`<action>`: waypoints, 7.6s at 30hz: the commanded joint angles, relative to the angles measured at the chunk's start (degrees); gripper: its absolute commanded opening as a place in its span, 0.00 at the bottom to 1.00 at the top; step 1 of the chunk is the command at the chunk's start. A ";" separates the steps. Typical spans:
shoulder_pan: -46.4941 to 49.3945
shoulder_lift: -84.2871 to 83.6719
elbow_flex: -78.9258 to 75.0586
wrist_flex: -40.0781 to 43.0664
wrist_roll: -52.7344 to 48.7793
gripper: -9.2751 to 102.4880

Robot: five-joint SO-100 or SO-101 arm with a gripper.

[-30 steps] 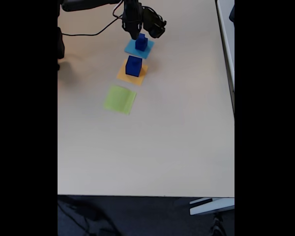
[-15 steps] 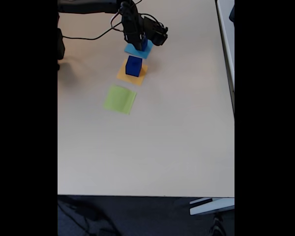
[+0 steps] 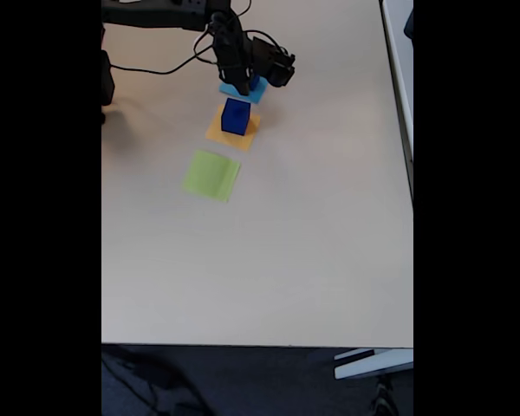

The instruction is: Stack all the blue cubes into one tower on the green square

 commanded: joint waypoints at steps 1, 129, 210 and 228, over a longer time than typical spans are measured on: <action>0.70 6.15 0.09 -1.76 -0.62 0.10; -16.61 -6.86 -14.59 4.66 29.79 0.08; -17.23 -6.77 -16.35 3.08 25.93 0.17; -9.14 -1.76 -21.80 2.99 11.07 0.31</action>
